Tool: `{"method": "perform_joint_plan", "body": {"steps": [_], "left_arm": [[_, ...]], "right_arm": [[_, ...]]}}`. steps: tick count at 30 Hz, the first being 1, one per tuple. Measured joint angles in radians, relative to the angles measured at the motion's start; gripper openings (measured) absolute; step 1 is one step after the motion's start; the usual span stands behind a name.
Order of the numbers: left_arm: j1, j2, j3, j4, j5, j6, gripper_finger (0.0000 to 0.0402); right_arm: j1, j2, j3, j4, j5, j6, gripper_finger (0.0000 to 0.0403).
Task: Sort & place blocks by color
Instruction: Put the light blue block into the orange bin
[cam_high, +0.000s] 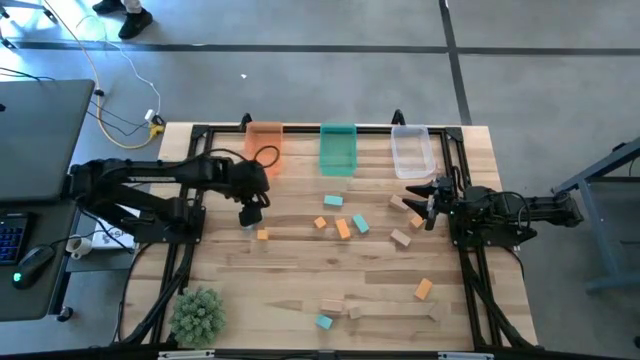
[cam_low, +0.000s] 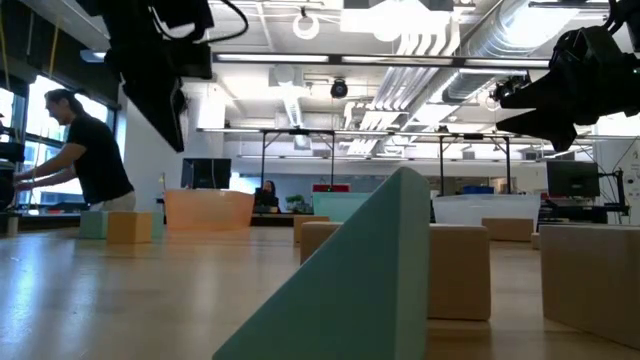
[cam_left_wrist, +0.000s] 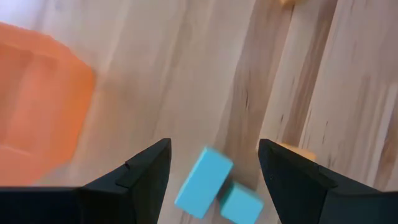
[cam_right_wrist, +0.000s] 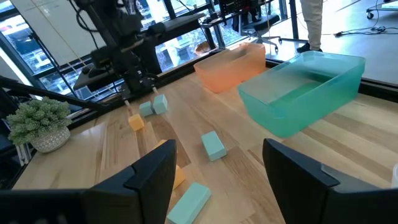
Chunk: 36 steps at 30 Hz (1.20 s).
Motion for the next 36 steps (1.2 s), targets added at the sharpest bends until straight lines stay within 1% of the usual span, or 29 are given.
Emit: {"method": "perform_joint_plan", "body": {"steps": [9, 19, 28, 36], "left_arm": [[0.000, 0.128, 0.000, -0.022, 0.008, 0.081, 0.0229], [-0.016, 0.232, 0.000, -0.042, 0.012, 0.178, 0.0229], [-0.047, 0.315, 0.000, -0.037, -0.014, 0.192, 0.0229], [-0.047, 0.399, 0.000, -0.034, -0.033, 0.178, 0.0229]], "right_arm": [[0.000, 0.000, 0.000, 0.000, 0.000, 0.000, 0.0227], [0.000, 0.000, 0.000, 0.000, 0.000, 0.000, 0.0227], [0.000, 0.000, 0.000, 0.000, 0.000, 0.000, 0.0227], [0.000, 0.000, 0.000, 0.000, 0.000, 0.000, 0.0227]]}}
